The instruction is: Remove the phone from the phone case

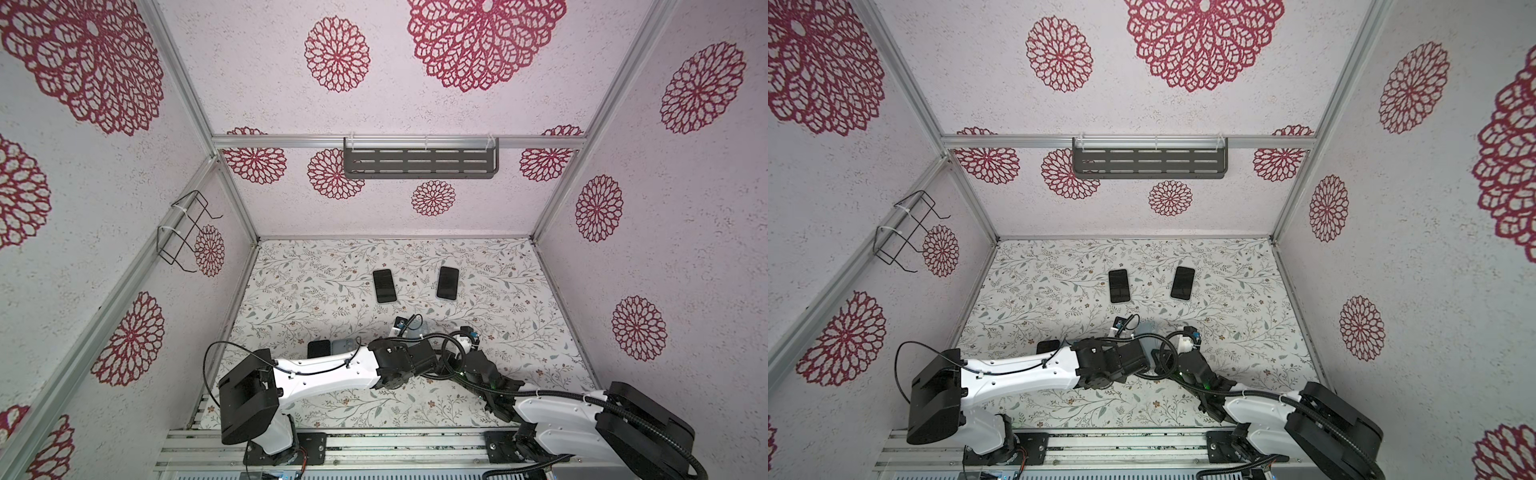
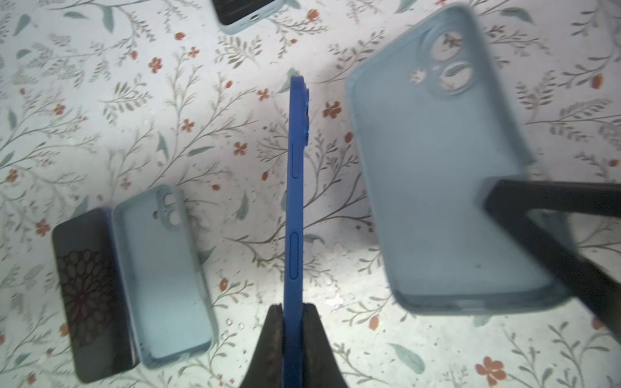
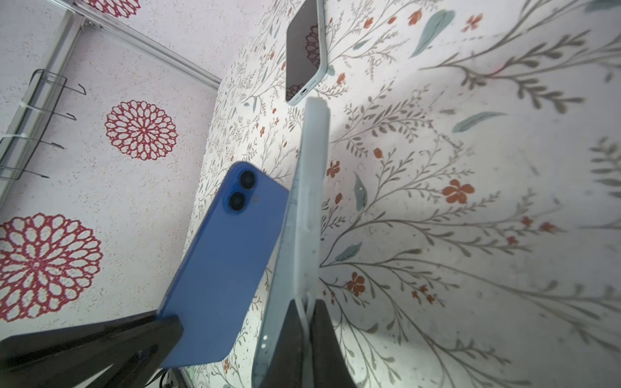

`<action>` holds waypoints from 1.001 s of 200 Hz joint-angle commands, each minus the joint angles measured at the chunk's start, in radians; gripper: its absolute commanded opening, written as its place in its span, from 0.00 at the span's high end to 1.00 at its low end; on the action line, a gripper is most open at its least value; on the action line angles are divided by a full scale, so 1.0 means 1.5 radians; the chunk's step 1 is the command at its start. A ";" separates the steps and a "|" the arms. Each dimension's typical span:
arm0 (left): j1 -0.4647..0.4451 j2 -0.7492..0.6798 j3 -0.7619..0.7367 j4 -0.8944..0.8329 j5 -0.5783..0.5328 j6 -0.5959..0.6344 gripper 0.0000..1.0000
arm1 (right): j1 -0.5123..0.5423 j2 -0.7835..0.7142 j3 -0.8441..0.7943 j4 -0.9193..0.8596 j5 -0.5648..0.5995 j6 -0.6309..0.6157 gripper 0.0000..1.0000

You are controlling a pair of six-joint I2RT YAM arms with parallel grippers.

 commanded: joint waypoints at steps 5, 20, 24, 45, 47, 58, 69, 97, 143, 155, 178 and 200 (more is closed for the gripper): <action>-0.024 0.006 0.001 -0.130 -0.052 -0.094 1.00 | -0.001 -0.021 -0.001 -0.027 0.031 0.008 1.00; -0.029 0.033 0.019 -0.170 -0.057 -0.108 1.00 | 0.000 -0.018 0.000 -0.022 0.024 0.005 1.00; -0.031 0.041 0.024 -0.183 -0.059 -0.112 1.00 | 0.000 -0.016 0.000 -0.019 0.022 0.005 1.00; -0.041 0.078 0.052 -0.216 -0.072 -0.122 1.00 | 0.000 -0.002 0.003 -0.002 0.008 0.001 1.00; -0.042 0.081 0.054 -0.216 -0.072 -0.122 1.00 | 0.001 0.000 0.003 -0.001 0.007 0.001 1.00; -0.043 0.096 0.064 -0.219 -0.072 -0.119 1.00 | 0.000 0.010 0.005 0.006 0.002 0.002 1.00; -0.044 0.112 0.069 -0.222 -0.073 -0.116 1.00 | 0.000 0.020 0.006 0.018 -0.005 0.003 1.00; -0.043 0.142 0.068 -0.206 -0.071 -0.099 1.00 | 0.000 0.046 0.010 0.039 -0.020 0.003 1.00; -0.049 0.183 0.090 -0.225 -0.070 -0.097 0.98 | 0.000 0.089 0.019 0.064 -0.048 0.000 1.00; -0.053 0.188 0.092 -0.214 -0.064 -0.094 0.92 | 0.000 0.102 0.024 0.067 -0.052 0.000 1.00; -0.058 0.195 0.093 -0.205 -0.059 -0.101 0.87 | 0.000 0.128 0.031 0.086 -0.062 0.001 1.00; -0.058 0.197 0.089 -0.184 -0.051 -0.100 0.86 | 0.000 0.151 0.034 0.102 -0.066 0.007 1.00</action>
